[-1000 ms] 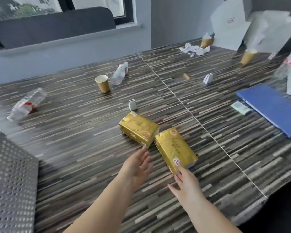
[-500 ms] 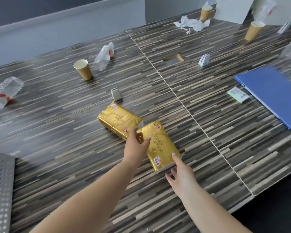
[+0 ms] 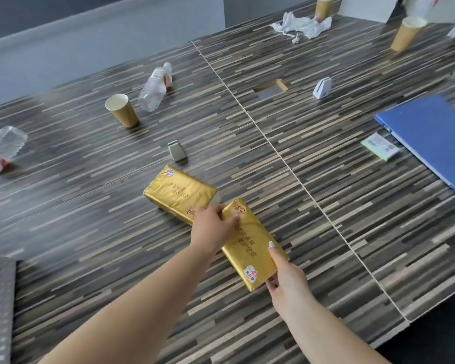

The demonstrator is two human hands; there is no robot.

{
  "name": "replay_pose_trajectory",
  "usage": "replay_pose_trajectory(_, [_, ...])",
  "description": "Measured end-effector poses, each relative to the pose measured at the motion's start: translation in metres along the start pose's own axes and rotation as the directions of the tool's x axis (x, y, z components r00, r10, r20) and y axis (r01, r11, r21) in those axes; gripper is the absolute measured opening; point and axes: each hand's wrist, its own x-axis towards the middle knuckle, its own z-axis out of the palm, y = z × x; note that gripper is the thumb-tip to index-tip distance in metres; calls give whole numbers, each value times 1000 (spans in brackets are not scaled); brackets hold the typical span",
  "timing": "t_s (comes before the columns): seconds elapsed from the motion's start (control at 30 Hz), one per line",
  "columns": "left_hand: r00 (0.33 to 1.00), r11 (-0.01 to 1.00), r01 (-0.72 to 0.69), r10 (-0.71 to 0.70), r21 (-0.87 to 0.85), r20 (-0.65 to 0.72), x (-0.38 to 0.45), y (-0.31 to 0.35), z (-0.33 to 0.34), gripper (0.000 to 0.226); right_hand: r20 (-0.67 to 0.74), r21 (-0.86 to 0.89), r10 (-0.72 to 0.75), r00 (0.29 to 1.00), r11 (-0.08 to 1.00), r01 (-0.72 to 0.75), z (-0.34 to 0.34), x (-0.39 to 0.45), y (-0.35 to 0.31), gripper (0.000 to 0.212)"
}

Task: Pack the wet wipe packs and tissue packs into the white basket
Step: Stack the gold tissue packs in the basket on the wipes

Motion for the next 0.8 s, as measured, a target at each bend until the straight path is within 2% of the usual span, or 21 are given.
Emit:
replay_pose_trajectory(0.17, [994,995,-79,74,-68,-83,-28,-15,-9,41,-15,-46,-100,995,994,99,3,-9,-4,54])
replay_pose_trajectory(0.27, [996,978,-45,29,-205,-81,-46,-22,-15,40,21,-111,-201,979,973,202,7,-16,-11,53])
replay_pose_trajectory(0.33, [995,951,-20,-12,-308,-102,-56,-30,-27,44,89,-156,-262,961,949,273,17,-26,-12,49])
replay_pose_trajectory(0.47, [985,910,31,-97,-414,-142,-74,-47,-54,59,192,-258,-318,928,896,361,35,-43,-5,52])
replay_pose_trajectory(0.53, [983,884,49,-125,-465,-134,-87,-56,-74,64,251,-284,-342,906,868,407,44,-54,0,42])
replay_pose_trajectory(0.63, [985,842,52,-130,-537,-109,-109,-74,-102,83,377,-298,-360,854,826,479,57,-80,4,20])
replay_pose_trajectory(0.8, [970,799,-53,-102,-599,-222,-155,-102,-140,90,567,-301,-340,750,762,573,83,-125,17,42])
